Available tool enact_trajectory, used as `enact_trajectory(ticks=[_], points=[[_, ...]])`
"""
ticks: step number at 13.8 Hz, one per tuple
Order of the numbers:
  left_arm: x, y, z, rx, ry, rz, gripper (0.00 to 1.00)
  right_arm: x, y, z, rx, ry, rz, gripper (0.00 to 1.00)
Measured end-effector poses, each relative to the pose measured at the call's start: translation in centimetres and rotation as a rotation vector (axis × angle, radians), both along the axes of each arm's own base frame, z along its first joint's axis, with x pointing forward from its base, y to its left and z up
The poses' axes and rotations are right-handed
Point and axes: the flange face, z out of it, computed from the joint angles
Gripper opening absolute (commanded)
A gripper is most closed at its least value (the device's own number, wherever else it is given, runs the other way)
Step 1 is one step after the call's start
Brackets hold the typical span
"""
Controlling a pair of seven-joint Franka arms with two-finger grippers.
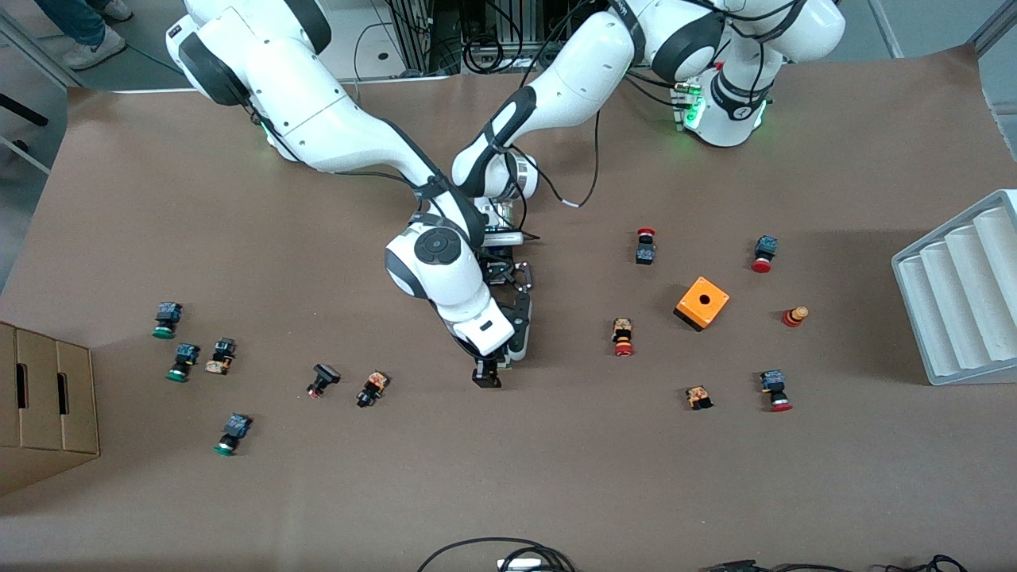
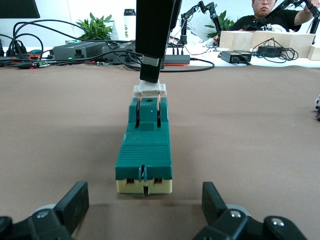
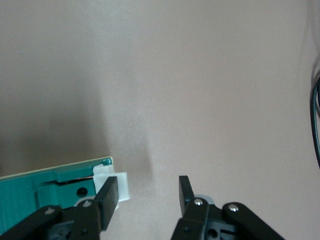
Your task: Close load switch with both arms
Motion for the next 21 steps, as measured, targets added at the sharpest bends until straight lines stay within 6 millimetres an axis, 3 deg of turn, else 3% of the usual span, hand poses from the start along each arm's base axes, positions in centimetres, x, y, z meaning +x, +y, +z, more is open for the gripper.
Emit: enact_trajectory(ticks=[21], points=[[0.00,0.00,0.00,0.000,0.000,0.000,1.00,0.11,-0.02,-0.43,0.006,-0.006,0.001,0.56]])
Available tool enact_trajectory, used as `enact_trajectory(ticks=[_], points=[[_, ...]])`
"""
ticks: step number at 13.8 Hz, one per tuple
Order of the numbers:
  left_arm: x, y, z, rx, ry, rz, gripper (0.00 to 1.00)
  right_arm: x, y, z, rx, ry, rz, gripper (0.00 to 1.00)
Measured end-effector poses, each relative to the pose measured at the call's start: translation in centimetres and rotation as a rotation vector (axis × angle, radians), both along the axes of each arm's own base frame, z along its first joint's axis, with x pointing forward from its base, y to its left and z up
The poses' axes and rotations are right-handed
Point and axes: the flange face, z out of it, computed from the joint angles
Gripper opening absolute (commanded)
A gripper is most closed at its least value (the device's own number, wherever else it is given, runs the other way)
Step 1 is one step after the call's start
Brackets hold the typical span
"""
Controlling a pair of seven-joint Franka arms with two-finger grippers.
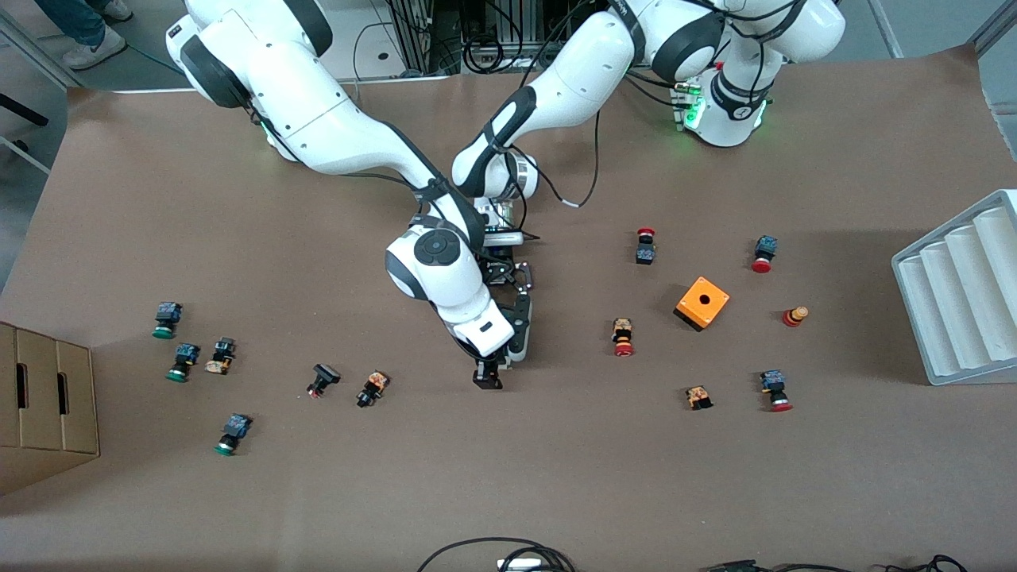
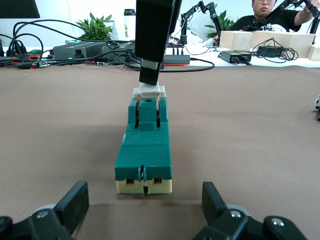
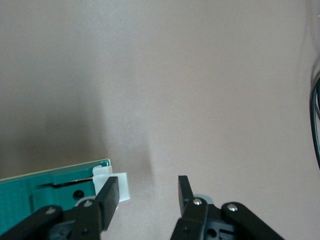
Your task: Close load switch with both arms
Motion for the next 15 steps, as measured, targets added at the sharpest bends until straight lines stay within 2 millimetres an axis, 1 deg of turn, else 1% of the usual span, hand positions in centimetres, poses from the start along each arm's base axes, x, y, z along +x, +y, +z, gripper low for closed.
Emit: enact_trajectory(ticks=[4,5,6,7,8,10,11,12,14,15], points=[[0.0,0.0,0.0,0.000,0.000,0.000,1.00,0.0,0.0,-0.2,0.001,-0.001,0.000,0.56],[0.0,0.0,0.0,0.000,0.000,0.000,1.00,0.1,0.0,-0.2,0.001,-0.001,0.000,0.56],[0.0,0.0,0.0,0.000,0.000,0.000,1.00,0.1,0.0,-0.1,0.003,-0.003,-0.001,0.59],[0.0,0.0,0.0,0.000,0.000,0.000,1.00,0.2,0.1,0.0,0.006,-0.006,-0.002,0.65],[0.0,0.0,0.0,0.000,0.000,0.000,1.00,0.4,0.2,0.3,0.012,-0.012,-0.003,0.79],[0.0,0.0,0.0,0.000,0.000,0.000,1.00,0.7,0.4,1.1,0.029,-0.021,-0.022,0.86],[0.0,0.0,0.0,0.000,0.000,0.000,1.00,0.8,0.4,1.6,0.041,-0.022,-0.042,0.97],[0.0,0.0,0.0,0.000,0.000,0.000,1.00,0.9,0.4,2.1,0.051,-0.024,-0.058,1.00],[0.0,0.0,0.0,0.000,0.000,0.000,1.00,1.3,0.1,3.2,0.071,-0.030,-0.092,1.00],[0.0,0.0,0.0,0.000,0.000,0.000,1.00,1.7,-0.3,4.1,0.078,-0.032,-0.110,1.00]])
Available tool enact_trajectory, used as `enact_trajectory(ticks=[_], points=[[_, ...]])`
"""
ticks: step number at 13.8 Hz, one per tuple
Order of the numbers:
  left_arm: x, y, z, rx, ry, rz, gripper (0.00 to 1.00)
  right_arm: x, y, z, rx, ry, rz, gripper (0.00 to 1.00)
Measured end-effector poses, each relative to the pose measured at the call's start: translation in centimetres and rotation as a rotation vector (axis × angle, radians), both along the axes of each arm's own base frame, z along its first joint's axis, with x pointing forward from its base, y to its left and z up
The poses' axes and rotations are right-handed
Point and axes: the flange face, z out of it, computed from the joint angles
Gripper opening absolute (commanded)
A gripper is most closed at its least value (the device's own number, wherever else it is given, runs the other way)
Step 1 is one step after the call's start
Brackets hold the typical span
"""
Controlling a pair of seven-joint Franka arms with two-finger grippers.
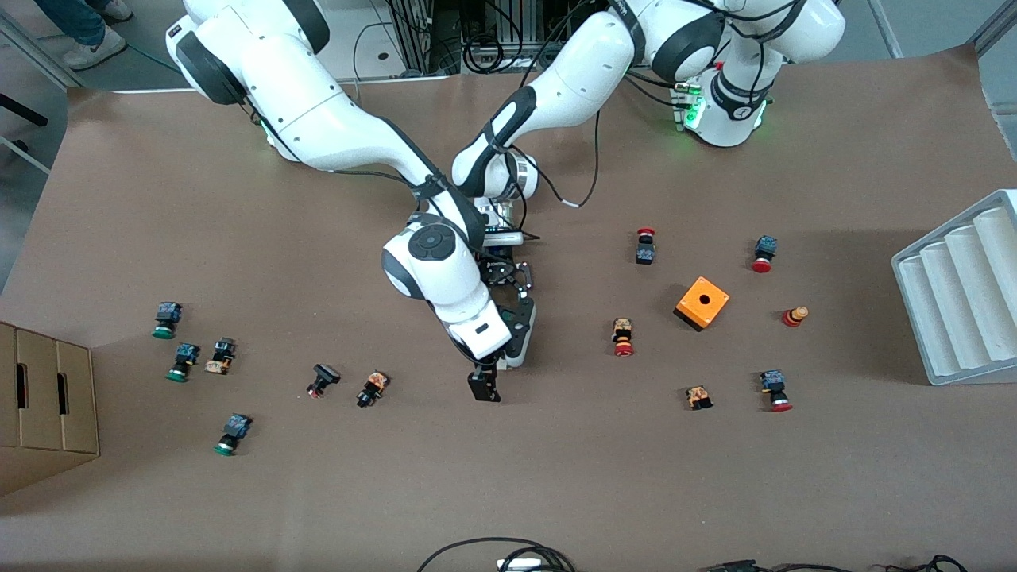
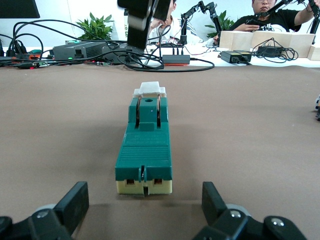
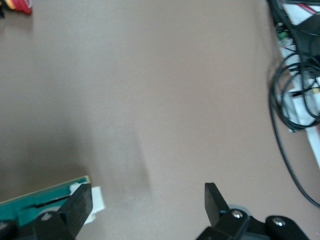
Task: Close load switch with both arms
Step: 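Raise the right gripper off the switch while the left gripper withdraws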
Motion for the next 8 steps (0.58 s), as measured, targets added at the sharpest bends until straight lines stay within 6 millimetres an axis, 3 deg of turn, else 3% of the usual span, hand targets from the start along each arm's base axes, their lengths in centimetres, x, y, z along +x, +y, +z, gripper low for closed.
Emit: enact_trajectory(ticks=[2,6,8], points=[[0.0,0.0,0.0,0.000,0.000,0.000,1.00,0.9,-1.2,2.7,0.009,0.009,-0.059,1.00],[0.0,0.0,0.0,0.000,0.000,0.000,1.00,1.7,-3.6,10.4,0.019,0.020,-0.145,1.00],[0.0,0.0,0.0,0.000,0.000,0.000,1.00,1.9,-4.7,12.9,0.058,0.042,-0.192,1.00]])
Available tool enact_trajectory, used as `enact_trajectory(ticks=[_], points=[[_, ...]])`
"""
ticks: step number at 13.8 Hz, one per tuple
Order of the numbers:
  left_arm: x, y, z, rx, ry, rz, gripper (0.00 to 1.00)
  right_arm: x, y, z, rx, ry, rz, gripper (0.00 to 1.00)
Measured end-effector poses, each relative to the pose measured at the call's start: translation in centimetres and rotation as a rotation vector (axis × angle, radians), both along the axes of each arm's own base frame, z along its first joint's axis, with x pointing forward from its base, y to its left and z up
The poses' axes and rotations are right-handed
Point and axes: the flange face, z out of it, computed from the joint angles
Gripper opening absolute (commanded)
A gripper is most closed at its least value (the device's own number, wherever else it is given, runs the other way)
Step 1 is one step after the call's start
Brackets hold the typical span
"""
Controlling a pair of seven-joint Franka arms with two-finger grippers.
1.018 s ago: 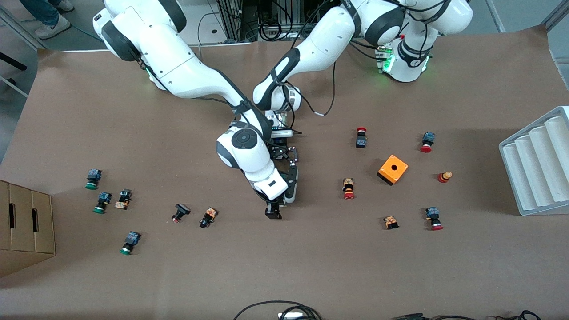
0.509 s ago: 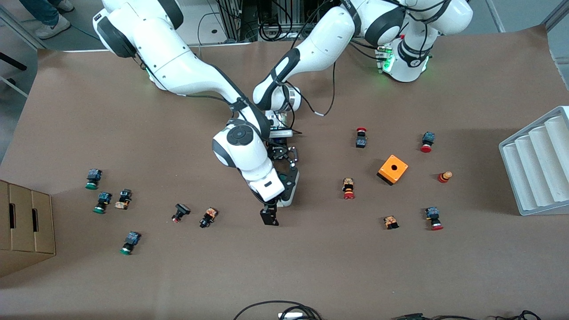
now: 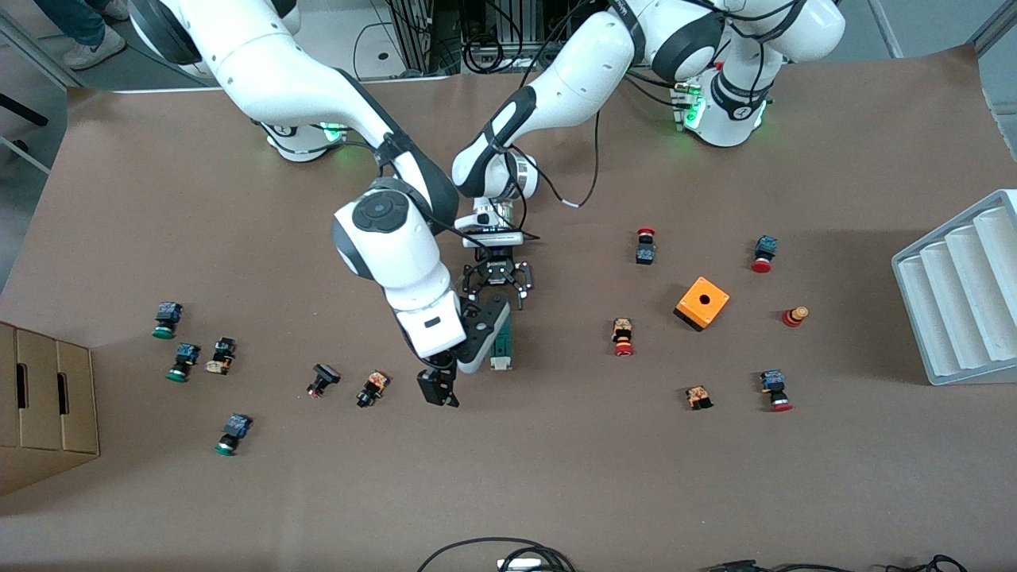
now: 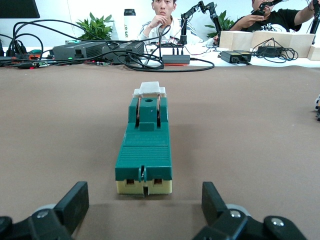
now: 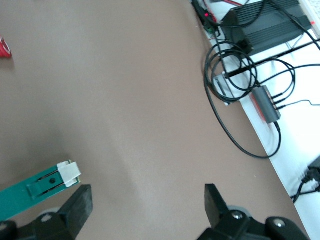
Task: Close load switch with both arms
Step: 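Raise the right gripper off the switch while the left gripper withdraws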
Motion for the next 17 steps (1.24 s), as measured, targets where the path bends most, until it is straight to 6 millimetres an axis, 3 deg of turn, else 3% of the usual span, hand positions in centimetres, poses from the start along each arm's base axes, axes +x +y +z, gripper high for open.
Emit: enact_trajectory(ticks=[5,10,14,17], points=[[0.0,0.0,0.0,0.000,0.000,0.000,1.00,1.6,-4.0,4.1,0.168,0.063,-0.256,1.00],[0.2,-0.3,0.8,0.096,0.019,-0.039,1.00,1.6,-5.4,6.3,0.213,0.092,-0.395,1.00],[0.8,-0.8,2.6,0.173,0.067,-0.067,0.99,2.0,-7.5,8.8,0.227,0.074,-0.432,1.00],[1.6,-1.2,5.4,0.265,0.145,-0.084,0.99,1.8,-9.3,10.9,0.214,0.088,-0.456,1.00]])
